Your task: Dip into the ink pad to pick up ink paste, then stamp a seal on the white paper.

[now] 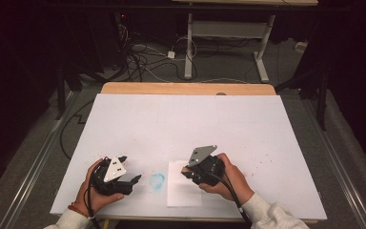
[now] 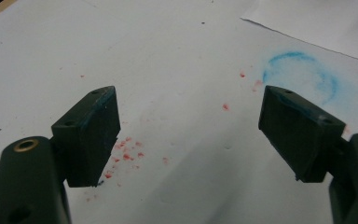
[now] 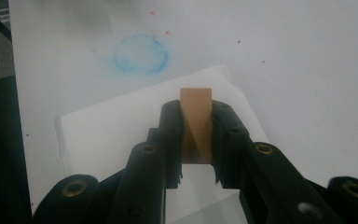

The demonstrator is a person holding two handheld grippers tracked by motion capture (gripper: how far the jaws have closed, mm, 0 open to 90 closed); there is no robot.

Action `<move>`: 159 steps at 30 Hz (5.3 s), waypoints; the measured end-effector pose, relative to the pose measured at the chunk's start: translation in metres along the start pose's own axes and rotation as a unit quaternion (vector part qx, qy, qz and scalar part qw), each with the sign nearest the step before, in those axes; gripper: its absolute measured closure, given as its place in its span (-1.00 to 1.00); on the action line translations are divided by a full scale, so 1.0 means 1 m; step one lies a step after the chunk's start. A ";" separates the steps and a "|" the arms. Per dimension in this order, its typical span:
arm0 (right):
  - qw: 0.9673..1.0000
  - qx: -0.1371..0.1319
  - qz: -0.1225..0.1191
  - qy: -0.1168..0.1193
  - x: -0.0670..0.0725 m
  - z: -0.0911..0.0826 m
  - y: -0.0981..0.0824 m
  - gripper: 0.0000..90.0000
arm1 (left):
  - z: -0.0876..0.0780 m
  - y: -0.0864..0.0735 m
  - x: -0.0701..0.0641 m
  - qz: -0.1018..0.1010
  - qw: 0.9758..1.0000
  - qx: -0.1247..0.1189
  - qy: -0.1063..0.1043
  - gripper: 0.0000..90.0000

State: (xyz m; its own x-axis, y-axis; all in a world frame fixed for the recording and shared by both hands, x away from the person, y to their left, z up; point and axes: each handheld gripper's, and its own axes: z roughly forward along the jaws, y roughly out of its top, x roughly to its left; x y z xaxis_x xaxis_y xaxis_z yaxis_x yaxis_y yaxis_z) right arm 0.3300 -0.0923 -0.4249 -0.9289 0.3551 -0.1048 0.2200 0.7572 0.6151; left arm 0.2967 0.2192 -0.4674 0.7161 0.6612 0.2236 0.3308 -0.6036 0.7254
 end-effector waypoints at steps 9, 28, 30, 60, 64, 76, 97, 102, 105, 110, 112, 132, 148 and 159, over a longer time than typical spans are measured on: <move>1.000 0.029 -0.006 0.001 0.004 0.017 -0.004 0.68 | 0.000 0.000 0.000 -0.001 1.000 0.001 -0.001 -0.56; 0.998 0.059 -0.005 0.006 0.004 0.032 -0.009 0.68 | -0.001 0.000 0.000 0.000 1.000 0.001 0.001 -0.56; 0.998 0.061 -0.001 0.009 0.003 0.032 -0.009 0.68 | 0.000 0.000 0.000 0.001 1.000 0.001 0.001 -0.56; 0.997 0.073 0.001 0.010 0.003 0.035 -0.007 0.68 | 0.001 0.001 -0.001 0.001 1.000 0.006 -0.004 -0.55; 0.997 0.074 0.000 0.010 0.003 0.035 -0.007 0.68 | 0.001 0.001 -0.002 0.003 1.000 0.008 -0.005 -0.55; 0.997 0.073 -0.001 0.012 0.002 0.036 -0.007 0.68 | 0.002 0.001 -0.002 0.004 1.000 0.008 -0.006 -0.55; 0.999 0.050 0.002 0.000 0.001 0.023 -0.004 0.68 | 0.002 0.001 -0.001 0.004 1.000 0.010 -0.005 -0.55; 0.999 0.038 0.001 0.001 0.002 0.014 -0.002 0.68 | 0.002 0.001 -0.002 0.005 1.000 0.009 -0.005 -0.55; 1.000 0.029 0.004 -0.001 0.001 0.008 -0.001 0.68 | 0.002 0.001 -0.002 0.005 1.000 0.009 -0.005 -0.55; 1.000 0.016 0.005 -0.004 -0.001 -0.002 -0.001 0.68 | 0.002 0.001 -0.002 0.004 1.000 0.009 -0.004 -0.55; 1.000 0.013 0.003 -0.003 -0.002 -0.005 -0.002 0.68 | 0.001 0.001 -0.001 0.005 1.000 0.009 -0.004 -0.55; 0.999 -0.004 0.019 -0.026 -0.019 -0.027 -0.012 0.68 | 0.004 -0.001 0.004 0.004 1.000 0.009 -0.007 -0.55; 0.999 -0.014 0.025 -0.036 -0.025 -0.042 -0.015 0.68 | 0.003 -0.003 0.004 0.005 1.000 0.012 -0.007 -0.55; 0.999 -0.016 0.023 -0.037 -0.024 -0.050 -0.018 0.67 | 0.002 -0.002 0.003 0.006 1.000 0.009 -0.005 -0.56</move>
State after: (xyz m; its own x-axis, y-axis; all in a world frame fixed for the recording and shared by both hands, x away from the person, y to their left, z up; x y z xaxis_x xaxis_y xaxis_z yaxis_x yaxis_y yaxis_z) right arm 0.3335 -0.1420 -0.3944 -0.8935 0.4291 -0.1327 0.2507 0.7216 0.6453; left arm 0.2997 0.2212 -0.4697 0.7267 0.6487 0.2261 0.3326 -0.6202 0.7105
